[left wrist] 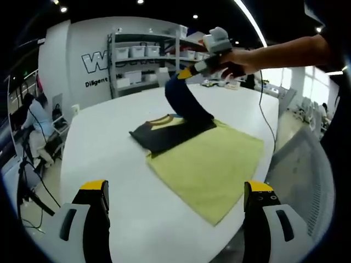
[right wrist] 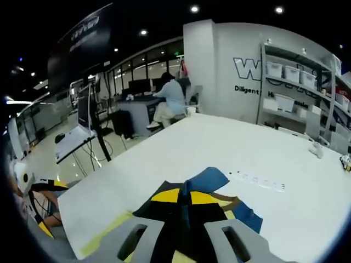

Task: Fold the garment on the visible template until the final outline fits inside the template.

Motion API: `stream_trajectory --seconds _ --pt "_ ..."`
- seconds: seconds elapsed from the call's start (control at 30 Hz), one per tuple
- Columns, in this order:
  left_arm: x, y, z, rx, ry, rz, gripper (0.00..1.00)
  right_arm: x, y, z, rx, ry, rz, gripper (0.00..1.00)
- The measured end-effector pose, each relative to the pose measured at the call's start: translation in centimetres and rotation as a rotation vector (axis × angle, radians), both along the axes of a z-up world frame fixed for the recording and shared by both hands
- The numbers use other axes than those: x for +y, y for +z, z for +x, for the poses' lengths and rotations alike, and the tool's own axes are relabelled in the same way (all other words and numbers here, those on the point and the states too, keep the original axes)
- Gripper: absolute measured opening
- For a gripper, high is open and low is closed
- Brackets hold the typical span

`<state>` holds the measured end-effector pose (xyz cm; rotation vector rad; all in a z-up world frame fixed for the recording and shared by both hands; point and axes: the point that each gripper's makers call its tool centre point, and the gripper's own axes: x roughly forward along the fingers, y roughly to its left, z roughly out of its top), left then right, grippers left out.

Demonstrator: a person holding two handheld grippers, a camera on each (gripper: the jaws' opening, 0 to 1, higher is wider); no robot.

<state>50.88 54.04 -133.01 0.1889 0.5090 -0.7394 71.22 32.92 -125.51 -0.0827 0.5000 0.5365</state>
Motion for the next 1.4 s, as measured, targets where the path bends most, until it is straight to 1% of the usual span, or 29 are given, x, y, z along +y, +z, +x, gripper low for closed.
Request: stream_trajectory --seconds 0.17,0.37,0.43,0.63,0.77,0.87,1.13,1.27,1.33,1.4 --pt "0.3 0.1 -0.4 0.001 0.013 -0.009 0.99 0.7 -1.1 -0.4 0.018 0.01 -0.007 0.0" --pt "0.4 0.1 -0.9 -0.006 0.02 -0.012 0.99 1.4 -2.9 -0.8 0.044 0.011 -0.019 0.0" --pt "0.4 0.0 -1.1 0.004 0.025 -0.022 0.99 1.6 -3.4 -0.7 0.054 0.014 -0.021 0.0" --pt "0.7 -0.5 -1.6 0.002 0.024 -0.003 0.99 2.5 -4.3 -0.8 0.066 0.026 -0.027 0.0" --pt "0.9 -0.6 -1.7 0.003 0.033 -0.004 0.99 3.2 -5.1 -0.9 0.073 0.042 -0.047 0.0" --pt "1.0 -0.6 -1.7 0.002 0.041 -0.011 0.99 3.5 -6.0 -0.9 0.071 0.057 -0.088 0.0" --pt "1.2 -0.5 -1.8 -0.005 0.046 -0.014 0.99 4.9 -7.5 -1.1 0.091 0.078 -0.108 0.0" --pt "1.2 -0.5 -1.8 -0.005 0.047 -0.015 0.99 5.7 -8.5 -1.3 0.091 0.112 -0.144 0.0" --pt "1.3 -0.5 -1.7 -0.008 0.045 -0.009 0.99 6.2 -9.3 -1.7 0.098 0.14 -0.177 0.0" --pt "1.4 -0.6 -1.6 -0.008 0.05 -0.013 0.99 6.8 -10.0 -1.9 0.103 0.154 -0.189 0.0"
